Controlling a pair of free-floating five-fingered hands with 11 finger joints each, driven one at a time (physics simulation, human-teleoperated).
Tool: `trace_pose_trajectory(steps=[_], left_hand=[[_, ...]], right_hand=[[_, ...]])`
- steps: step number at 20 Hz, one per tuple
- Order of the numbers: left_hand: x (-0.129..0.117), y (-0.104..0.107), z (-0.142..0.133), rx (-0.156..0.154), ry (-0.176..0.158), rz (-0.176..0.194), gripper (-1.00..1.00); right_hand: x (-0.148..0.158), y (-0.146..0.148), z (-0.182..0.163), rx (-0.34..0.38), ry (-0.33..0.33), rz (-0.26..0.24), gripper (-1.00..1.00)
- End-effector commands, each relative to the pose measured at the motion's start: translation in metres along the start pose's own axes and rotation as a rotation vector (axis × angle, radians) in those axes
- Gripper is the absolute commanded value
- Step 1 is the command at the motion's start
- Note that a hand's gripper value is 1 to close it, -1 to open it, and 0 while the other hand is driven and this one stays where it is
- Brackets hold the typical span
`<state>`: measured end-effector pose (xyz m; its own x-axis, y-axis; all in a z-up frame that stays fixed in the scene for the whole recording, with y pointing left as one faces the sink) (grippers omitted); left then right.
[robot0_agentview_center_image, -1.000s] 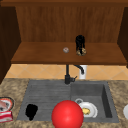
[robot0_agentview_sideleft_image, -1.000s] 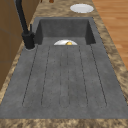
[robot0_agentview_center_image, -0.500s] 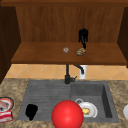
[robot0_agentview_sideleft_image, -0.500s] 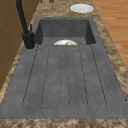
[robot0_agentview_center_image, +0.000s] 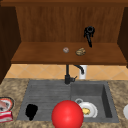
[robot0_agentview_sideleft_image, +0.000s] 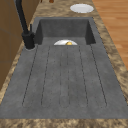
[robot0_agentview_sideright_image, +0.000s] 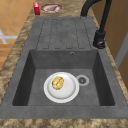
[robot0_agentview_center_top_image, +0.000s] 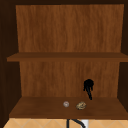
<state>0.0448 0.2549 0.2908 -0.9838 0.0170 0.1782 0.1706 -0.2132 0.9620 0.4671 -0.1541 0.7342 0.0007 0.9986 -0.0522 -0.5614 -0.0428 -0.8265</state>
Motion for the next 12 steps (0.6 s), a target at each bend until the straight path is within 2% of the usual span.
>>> trace_pose_trajectory(steps=[1, 5, 12], left_hand=[[0.000, 0.000, 0.000, 0.000, 0.000, 0.000, 0.00], [0.000, 0.000, 0.000, 0.000, 0.000, 0.000, 0.00], [0.000, 0.000, 0.000, 0.000, 0.000, 0.000, 0.00]], right_hand=[[-0.011, 0.020, 0.022, -0.021, -0.004, -0.019, -1.00], [-0.022, 0.042, 0.044, -0.032, 0.005, -0.005, -1.00], [-0.037, 0.075, 0.090, -0.028, 0.002, -0.020, -1.00]])
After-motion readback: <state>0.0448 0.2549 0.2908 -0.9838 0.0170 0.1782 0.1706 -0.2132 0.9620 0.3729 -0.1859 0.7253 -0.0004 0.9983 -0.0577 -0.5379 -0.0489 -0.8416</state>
